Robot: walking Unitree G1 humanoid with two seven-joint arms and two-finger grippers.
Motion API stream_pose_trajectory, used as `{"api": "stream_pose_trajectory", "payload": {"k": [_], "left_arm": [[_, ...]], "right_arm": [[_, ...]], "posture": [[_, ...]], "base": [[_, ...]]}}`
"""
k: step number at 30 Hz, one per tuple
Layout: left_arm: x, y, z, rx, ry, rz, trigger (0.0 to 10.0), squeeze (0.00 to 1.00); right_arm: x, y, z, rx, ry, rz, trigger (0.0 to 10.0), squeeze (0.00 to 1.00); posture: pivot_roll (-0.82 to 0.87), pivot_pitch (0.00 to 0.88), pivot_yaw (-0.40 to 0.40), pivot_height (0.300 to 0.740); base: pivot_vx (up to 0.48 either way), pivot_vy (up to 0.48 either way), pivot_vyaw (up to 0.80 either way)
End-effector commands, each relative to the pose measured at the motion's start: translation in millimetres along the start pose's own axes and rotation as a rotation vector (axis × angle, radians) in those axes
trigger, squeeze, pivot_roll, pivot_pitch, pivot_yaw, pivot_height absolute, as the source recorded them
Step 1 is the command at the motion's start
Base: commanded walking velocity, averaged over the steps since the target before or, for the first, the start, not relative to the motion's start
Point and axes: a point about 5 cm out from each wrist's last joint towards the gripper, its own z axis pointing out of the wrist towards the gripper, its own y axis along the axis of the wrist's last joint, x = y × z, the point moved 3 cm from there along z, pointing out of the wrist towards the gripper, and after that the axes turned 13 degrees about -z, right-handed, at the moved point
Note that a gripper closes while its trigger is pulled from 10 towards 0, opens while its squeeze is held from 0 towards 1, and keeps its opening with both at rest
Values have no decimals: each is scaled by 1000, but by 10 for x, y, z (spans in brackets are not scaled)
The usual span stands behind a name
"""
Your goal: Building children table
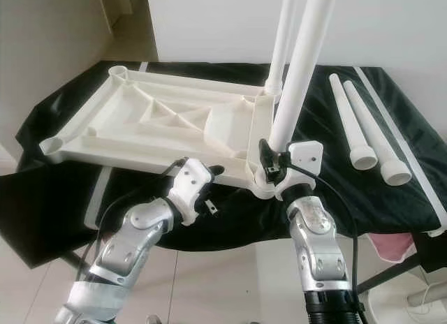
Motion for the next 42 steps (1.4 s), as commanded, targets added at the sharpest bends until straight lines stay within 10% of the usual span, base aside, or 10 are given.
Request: {"api": "stream_pose_trajectory", "payload": {"k": [1,31,42], "left_arm": [[-78,-33,-11,23,-64,19,10000,0],[1,-1,5,42,26,67,10000,0],[27,7,-9,42,58,92,10000,0]], "right_arm": [[58,-178,-44,78,35,12,10000,0],[-162,-391,-39,156,-51,119,10000,0],[-37,-385,-56,129,75,-25,10000,0]], "posture": [[-51,32,-31,740],[-63,37,-19,740],[-56,46,-27,740]], "base": [[0,0,0],[0,0,0],[0,0,0]]}}
